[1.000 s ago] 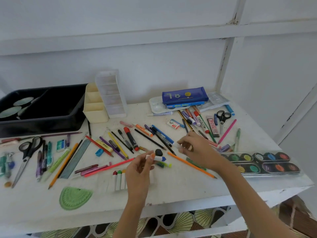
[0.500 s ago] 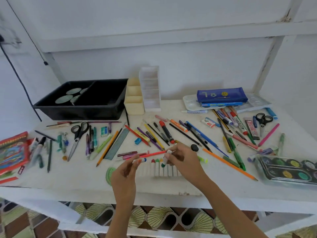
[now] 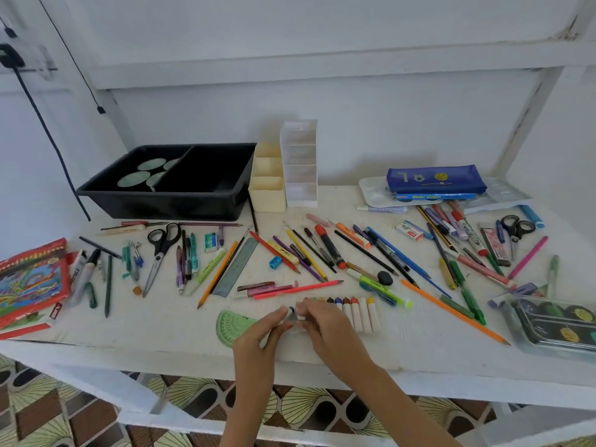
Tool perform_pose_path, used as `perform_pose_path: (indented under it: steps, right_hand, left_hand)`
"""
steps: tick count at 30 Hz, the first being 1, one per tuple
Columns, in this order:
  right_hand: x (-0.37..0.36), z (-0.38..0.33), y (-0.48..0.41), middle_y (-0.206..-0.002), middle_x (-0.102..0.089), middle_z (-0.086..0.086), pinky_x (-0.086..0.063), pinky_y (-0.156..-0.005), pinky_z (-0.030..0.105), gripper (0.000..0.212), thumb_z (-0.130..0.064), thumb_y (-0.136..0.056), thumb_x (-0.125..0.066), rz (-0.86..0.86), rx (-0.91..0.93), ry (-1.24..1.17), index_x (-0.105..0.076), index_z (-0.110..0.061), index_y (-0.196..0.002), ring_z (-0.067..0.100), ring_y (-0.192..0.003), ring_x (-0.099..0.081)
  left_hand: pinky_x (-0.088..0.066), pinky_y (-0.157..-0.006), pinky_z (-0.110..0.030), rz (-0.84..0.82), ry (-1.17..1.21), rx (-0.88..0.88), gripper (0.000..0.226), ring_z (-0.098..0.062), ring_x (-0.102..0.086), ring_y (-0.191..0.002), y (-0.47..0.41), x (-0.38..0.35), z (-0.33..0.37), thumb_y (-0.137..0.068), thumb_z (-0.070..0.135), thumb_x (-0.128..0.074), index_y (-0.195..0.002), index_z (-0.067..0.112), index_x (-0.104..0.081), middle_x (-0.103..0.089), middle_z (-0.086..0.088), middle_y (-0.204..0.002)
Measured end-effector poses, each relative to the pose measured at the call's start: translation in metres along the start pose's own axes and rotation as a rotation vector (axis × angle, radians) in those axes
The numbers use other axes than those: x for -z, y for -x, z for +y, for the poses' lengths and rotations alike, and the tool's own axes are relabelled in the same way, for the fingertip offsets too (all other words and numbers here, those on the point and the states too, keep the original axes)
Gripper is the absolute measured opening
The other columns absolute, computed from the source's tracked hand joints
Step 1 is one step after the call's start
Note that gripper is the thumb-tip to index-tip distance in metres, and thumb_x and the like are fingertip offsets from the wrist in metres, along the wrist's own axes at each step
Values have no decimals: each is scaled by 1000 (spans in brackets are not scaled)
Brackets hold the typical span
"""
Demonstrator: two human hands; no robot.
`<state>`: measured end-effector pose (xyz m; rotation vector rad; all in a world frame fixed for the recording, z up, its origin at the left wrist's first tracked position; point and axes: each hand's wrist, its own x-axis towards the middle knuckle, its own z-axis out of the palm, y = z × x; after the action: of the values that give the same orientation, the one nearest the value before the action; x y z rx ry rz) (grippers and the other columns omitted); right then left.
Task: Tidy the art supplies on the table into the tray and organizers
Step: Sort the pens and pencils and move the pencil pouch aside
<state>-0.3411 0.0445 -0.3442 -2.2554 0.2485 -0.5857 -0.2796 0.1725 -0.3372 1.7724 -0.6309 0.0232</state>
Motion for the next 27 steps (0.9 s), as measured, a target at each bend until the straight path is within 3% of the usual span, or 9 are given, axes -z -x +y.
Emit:
perform_pose_path:
  steps: [3,5,9,15,21,25,27]
  right_hand:
    - [-14,7,6,-107,-69,10,-43,-92,29,37,-25,-90,-41,54,84,237,-66,-4,-106,23,-104,-61]
    - [-18,10,10,-112,-68,10,-35,-100,25,42,-29,-96,-38,77,96,273,-64,-2,-114,21,-110,-59]
    - [-17,8,13,-119,-65,9,-38,-102,27,56,-37,-103,-20,73,78,304,-60,-3,-122,21,-117,-57]
    - [-15,3,19,-134,-55,8,-35,-107,32,53,-35,-103,-17,18,87,354,-50,-5,-133,19,-130,-45]
    - [-15,-1,18,-131,-57,9,-29,-111,31,53,-28,-103,-15,-24,116,462,-55,-5,-128,20,-129,-46]
    - [-11,0,20,-139,-50,6,-14,-116,29,50,-33,-102,-19,2,101,391,-52,-9,-131,16,-136,-36]
    - [-1,2,25,-139,-50,4,-15,-116,27,43,-30,-100,-29,77,38,345,-51,-12,-131,13,-135,-36]
  left_hand:
    - [-47,-81,-8,-44,-6,-35,49,10,-59,-100,1,0,-8,-73,-21,-62,-109,12,-65,-65,18,-105]
    - [-51,-85,-17,-57,-59,-104,54,5,-59,-104,2,1,-14,-71,-20,-65,-111,16,-64,-64,19,-110]
    - [-51,-88,-21,-61,-114,-190,51,3,-59,-106,3,1,-22,-70,-18,-68,-112,10,-65,-64,11,-113]
    - [-46,-88,-10,-68,-137,-238,49,6,-57,-107,2,0,-28,-68,-20,-68,-109,5,-67,-65,3,-111]
    - [-47,-85,-9,-106,-31,-169,45,4,-59,-105,3,-1,-28,-71,-21,-63,-109,3,-65,-66,14,-114]
    - [-53,-86,-23,-146,-17,-159,47,-4,-60,-108,4,-1,-35,-71,-18,-65,-112,4,-64,-59,19,-122]
    - [-52,-89,-28,-145,-50,-180,51,-8,-59,-110,5,0,-35,-69,-17,-68,-114,7,-63,-62,16,-120]
